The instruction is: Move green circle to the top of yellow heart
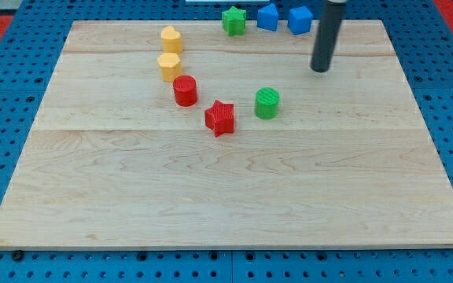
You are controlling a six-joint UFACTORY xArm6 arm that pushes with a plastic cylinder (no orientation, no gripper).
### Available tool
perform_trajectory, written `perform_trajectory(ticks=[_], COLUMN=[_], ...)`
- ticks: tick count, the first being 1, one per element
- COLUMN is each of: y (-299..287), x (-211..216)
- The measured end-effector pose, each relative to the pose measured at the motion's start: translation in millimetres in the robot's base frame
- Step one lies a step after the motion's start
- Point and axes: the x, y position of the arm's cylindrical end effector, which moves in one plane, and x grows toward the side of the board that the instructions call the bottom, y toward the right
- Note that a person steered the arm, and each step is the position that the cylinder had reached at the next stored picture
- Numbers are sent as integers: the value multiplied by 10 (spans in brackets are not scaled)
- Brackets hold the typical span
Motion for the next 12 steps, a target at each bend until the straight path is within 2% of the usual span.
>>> perform_trajectory(ticks=[1,3,4,5,6,7,8,10,11,12], y=[296,-490,-1219,-1697,-1825,-1728,-1368,-1442,-1108,-1085], x=[344,987,859,556,176,-66,-115,-559,-625,-792])
